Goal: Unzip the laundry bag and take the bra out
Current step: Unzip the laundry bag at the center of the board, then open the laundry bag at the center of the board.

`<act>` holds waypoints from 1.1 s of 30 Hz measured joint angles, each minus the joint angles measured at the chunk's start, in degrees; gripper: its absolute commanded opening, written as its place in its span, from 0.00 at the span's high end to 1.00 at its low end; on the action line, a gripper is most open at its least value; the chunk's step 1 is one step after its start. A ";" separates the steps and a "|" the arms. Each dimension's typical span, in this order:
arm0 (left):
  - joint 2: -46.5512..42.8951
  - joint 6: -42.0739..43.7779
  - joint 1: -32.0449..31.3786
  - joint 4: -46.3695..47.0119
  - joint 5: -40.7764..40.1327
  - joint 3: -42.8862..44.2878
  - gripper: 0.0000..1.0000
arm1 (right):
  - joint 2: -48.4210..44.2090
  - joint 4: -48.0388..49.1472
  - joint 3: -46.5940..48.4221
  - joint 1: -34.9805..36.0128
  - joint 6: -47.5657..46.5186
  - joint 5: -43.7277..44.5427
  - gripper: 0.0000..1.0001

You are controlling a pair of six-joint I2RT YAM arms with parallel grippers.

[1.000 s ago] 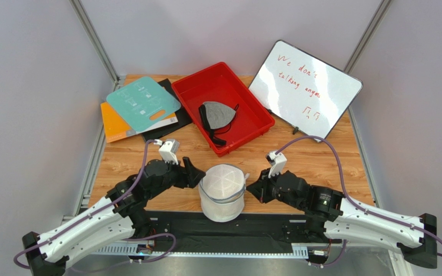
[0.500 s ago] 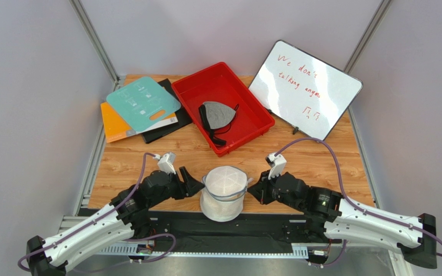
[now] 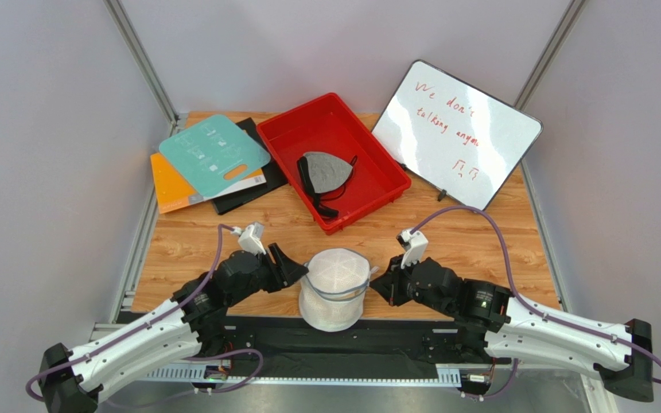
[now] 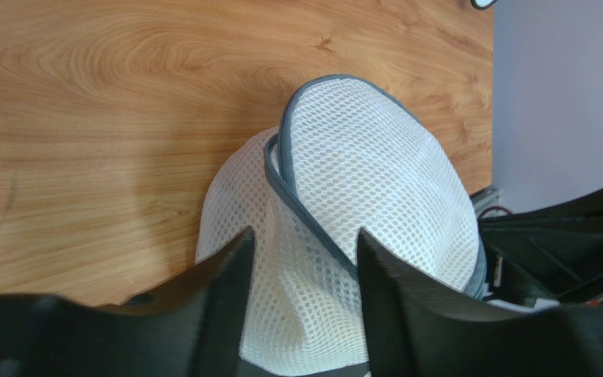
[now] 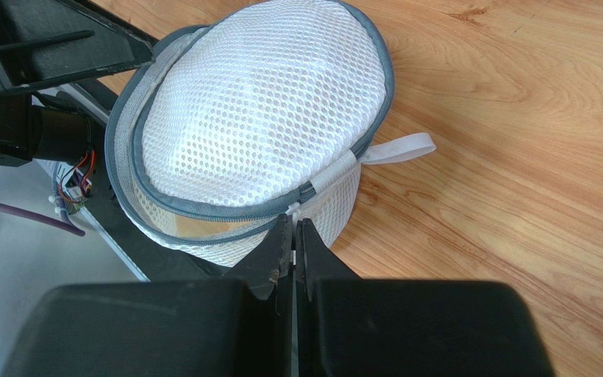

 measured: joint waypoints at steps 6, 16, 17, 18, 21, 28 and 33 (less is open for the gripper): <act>2.51 0.11 0.00 1.40 1.36 0.00 0.77 | -0.02 0.04 -0.11 0.00 0.02 0.00 1.00; 0.76 0.33 0.00 3.76 2.05 -0.28 1.00 | -0.11 -1.16 -0.92 0.00 0.22 0.61 0.91; 0.37 0.44 0.00 4.52 2.34 -0.59 1.00 | -0.15 -1.79 -0.90 0.00 0.37 0.96 0.81; -0.17 0.61 0.00 5.29 2.64 -1.01 1.00 | -0.24 -2.62 -0.83 0.00 0.68 1.33 0.59; -1.60 1.70 0.00 7.37 3.41 -1.99 1.00 | -0.57 -7.06 0.50 0.00 1.70 3.45 0.30; -2.29 6.51 0.00 11.69 5.92 -2.27 1.00 | -0.09 -13.00 9.20 -0.02 -1.38 7.15 0.30; -2.36 8.37 0.00 13.44 7.52 -2.27 1.00 | 6.23 -7.28 13.66 0.13 -6.45 5.09 0.36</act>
